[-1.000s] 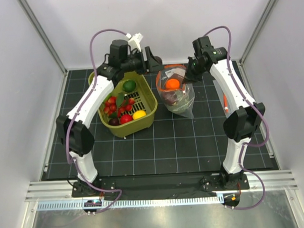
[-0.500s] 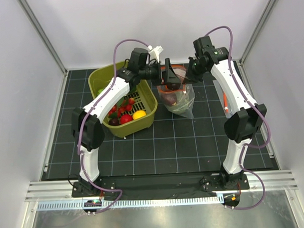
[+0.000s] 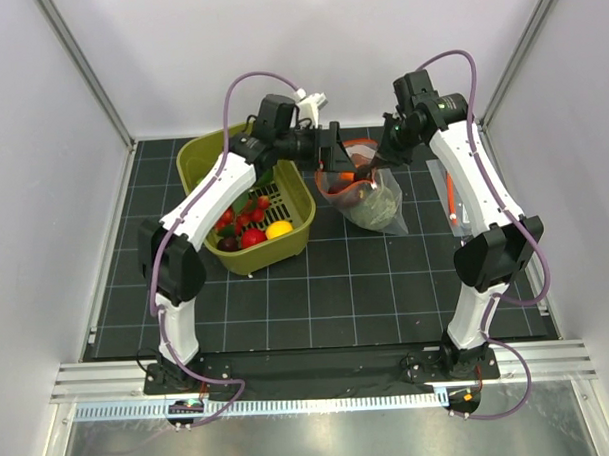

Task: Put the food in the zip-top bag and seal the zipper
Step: Place the fake fruit in the zipper food storage bag, then zip the zipper food storage bag at the center of the board.

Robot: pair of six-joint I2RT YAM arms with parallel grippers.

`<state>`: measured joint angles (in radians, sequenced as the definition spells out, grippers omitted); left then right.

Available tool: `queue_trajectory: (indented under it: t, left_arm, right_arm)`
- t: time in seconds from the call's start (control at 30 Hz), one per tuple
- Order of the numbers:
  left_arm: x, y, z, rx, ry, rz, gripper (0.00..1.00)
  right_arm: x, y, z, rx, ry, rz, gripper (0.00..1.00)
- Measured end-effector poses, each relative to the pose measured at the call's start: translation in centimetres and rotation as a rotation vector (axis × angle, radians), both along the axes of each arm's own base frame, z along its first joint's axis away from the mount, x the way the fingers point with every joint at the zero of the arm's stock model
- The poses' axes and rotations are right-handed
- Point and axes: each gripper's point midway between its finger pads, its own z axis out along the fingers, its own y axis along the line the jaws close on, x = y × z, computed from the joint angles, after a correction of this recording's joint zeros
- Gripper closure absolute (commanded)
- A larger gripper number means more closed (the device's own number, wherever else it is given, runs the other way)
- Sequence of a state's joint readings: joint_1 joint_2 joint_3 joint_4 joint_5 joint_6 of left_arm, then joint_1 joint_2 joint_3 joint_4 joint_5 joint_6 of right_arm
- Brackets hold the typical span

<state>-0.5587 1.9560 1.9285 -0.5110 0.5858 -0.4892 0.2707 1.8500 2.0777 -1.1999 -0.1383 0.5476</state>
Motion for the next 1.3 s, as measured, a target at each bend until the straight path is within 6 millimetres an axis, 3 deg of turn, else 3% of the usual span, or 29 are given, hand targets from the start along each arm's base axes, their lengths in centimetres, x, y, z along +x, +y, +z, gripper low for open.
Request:
queue_trajectory:
  t: [0.13,0.3,0.47,0.63,0.8,0.9,1.03,1.13,1.23,1.3]
  left_arm:
    - [-0.6,-0.5,1.6,-0.006,-0.067,-0.059,0.21]
    - [-2.3,-1.9,3.0,-0.028,-0.15,-0.173,0.24]
    - [-3.9,-2.9,1.1,0.01,-0.203,-0.272,0.2]
    - [-4.3,-2.6,-1.6,0.059,-0.224,-0.317,0.2]
    - [-4.4,-2.6,-2.5,0.055,-0.244,-0.358,0.32]
    - [-4.4,-2.7,-2.4,0.046,-0.269,-0.382,0.51]
    - [-4.4,-2.9,-2.3,0.041,-0.304,-0.402,0.86]
    - [-4.0,-2.8,-2.8,0.054,-0.319,-0.396,1.0]
    - [-3.9,-2.7,-3.3,0.066,-0.317,-0.39,1.0]
    - [-3.8,-2.8,-3.3,0.062,-0.311,-0.381,1.0]
  right_arm:
    - [-0.3,-0.1,-0.1,-0.003,0.014,0.001,0.97]
    - [-0.5,0.3,-0.1,0.014,0.019,0.013,0.97]
    - [-0.8,0.9,0.1,0.046,0.027,0.041,0.97]
    - [-1.0,1.4,0.3,0.067,0.023,0.074,0.97]
    - [-2.0,1.6,0.3,0.084,0.034,0.1,0.96]
    - [-2.4,1.6,0.4,0.086,0.028,0.112,0.94]
    - [-2.7,1.7,0.5,0.093,0.014,0.129,0.79]
    - [-3.0,1.9,0.6,0.111,-0.018,0.15,0.66]
    - [-4.0,1.8,0.4,0.123,-0.051,0.162,0.47]
    - [-4.6,1.8,0.6,0.138,-0.084,0.176,0.4]
